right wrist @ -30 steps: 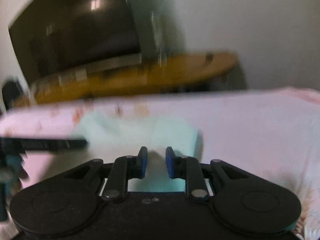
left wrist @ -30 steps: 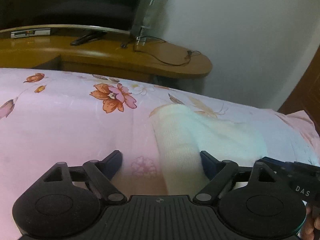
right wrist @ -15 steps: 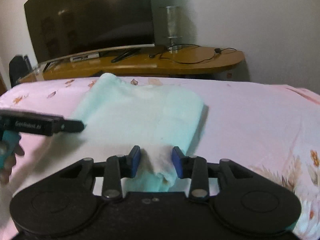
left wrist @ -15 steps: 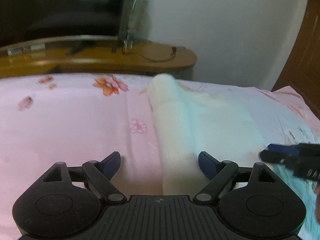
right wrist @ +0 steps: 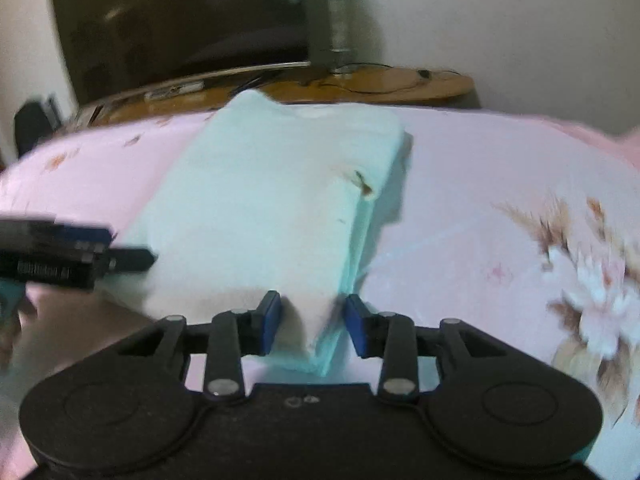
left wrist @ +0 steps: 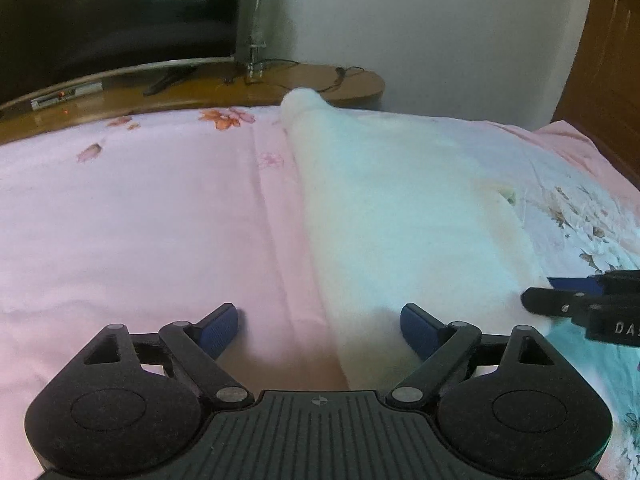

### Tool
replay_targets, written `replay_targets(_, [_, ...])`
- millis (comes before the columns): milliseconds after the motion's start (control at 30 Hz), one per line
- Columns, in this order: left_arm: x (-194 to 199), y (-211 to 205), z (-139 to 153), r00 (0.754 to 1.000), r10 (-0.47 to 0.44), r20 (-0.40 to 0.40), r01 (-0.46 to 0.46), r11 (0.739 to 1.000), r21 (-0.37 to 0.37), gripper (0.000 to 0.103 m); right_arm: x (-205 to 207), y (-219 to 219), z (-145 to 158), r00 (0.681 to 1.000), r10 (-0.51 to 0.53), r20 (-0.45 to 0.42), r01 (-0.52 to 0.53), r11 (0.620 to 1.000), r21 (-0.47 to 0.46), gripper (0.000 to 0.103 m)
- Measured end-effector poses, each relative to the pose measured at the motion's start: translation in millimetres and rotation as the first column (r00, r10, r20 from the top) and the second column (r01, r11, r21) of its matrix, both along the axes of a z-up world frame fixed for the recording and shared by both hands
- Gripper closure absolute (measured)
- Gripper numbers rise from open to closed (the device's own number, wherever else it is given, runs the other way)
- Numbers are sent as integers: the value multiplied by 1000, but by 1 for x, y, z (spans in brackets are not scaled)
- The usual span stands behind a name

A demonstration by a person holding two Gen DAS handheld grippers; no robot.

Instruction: Fold small clothes

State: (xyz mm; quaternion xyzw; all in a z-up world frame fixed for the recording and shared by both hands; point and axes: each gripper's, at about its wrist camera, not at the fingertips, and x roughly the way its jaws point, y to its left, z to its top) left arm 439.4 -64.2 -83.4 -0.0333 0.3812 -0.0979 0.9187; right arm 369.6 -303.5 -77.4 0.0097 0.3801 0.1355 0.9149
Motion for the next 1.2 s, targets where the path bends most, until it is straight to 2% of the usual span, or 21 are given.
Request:
replay_targets(133, [-17, -6, 3, 999, -32, 2, 32, 999, 14, 15, -20, 5, 13, 1000, 7, 29, -7, 1000, -2, 67])
replay_targets(200, [-22, -9, -2, 999, -35, -12, 35, 999, 38, 14, -23, 9, 2, 1000, 7, -24, -8, 999, -49, 65])
replay_targets(233, [-25, -9, -3, 1000, -25, -14, 25, 999, 32, 8, -23, 9, -5, 999, 9, -45, -11, 999, -53, 60])
replay_targets(300, [-28, -10, -3, 1000, 2, -28, -1, 999, 54, 0, -21, 7, -5, 999, -9, -53, 7, 999, -34, 57])
replay_targets(333, [-32, -11, -2, 1000, 1, -26, 1, 998, 69, 0, -19, 6, -3, 997, -20, -70, 18, 999, -27, 54])
replay_targets(367, [-37, -11, -1, 1000, -6, -26, 8, 997, 77, 0, -20, 5, -1, 996, -24, -85, 23, 1000, -17, 40])
replay_targets(400, [-42, -12, 0, 1000, -10, -28, 12, 997, 82, 0, -23, 4, 0, 996, -20, -90, 20, 1000, -2, 33])
replay_targets(433, [-46, -12, 1, 1000, -11, -27, 14, 996, 85, 0, -30, 3, 1, 997, -10, -76, 11, 1000, 8, 30])
replay_targets(533, [-56, -9, 4, 1000, -5, -23, 7, 996, 84, 0, -46, 1, 3, 999, -6, -41, 7, 1000, 13, 30])
replay_targets(633, [-57, -6, 12, 1000, -2, 2, 2, 998, 69, 0, -55, -12, 9, 999, -44, -6, 45, 995, 87, 31])
replay_targets(767, [-37, 8, 23, 999, 4, 49, -2, 999, -37, 0, -43, -32, 19, 995, -91, 44, 82, 979, 189, 30])
replay_targets(900, [3, 25, 21, 1000, 12, 9, -10, 979, -202, 0, -10, -64, 22, 986, -162, 28, 144, 931, 335, 30])
replay_targets(1033, [37, 29, 14, 1000, -5, -12, 1, 961, -276, 1, 30, -86, 16, 978, -207, -11, 195, 898, 395, 30])
replay_targets(1067, [44, 30, 11, 1000, -11, -25, 3, 954, -299, 3, 38, -88, 13, 979, -204, -19, 194, 894, 404, 31])
replay_targets(1133, [60, 34, 2, 998, -20, -61, -3, 935, -355, 14, 50, -91, 6, 983, -176, -44, 177, 883, 436, 31])
replay_targets(1200, [73, 36, -7, 995, -27, -96, -14, 915, -404, 15, 60, -89, -1, 987, -142, -73, 160, 870, 467, 31])
